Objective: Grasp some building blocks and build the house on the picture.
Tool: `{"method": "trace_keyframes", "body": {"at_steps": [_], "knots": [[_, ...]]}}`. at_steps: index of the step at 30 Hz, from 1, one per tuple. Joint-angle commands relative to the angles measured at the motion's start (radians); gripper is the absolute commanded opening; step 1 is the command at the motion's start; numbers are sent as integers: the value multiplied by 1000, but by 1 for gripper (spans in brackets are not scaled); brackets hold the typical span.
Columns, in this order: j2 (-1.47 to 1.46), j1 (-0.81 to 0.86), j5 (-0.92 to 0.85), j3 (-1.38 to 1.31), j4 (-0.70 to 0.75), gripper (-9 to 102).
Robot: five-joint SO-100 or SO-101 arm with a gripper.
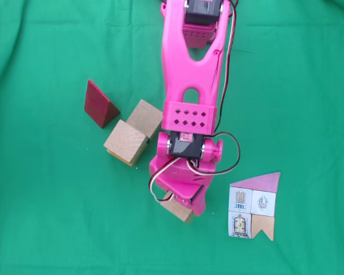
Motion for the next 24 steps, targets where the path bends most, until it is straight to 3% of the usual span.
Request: {"method": "trace_keyframes", "body": {"at_steps": [1,6,15,24], "knots": [[83,-2,0,-46,5,20],[135,-3,6,-25,20,20],[213,-5,-2,-46,265,20],[301,-5,-3,-46,374,20]]}}
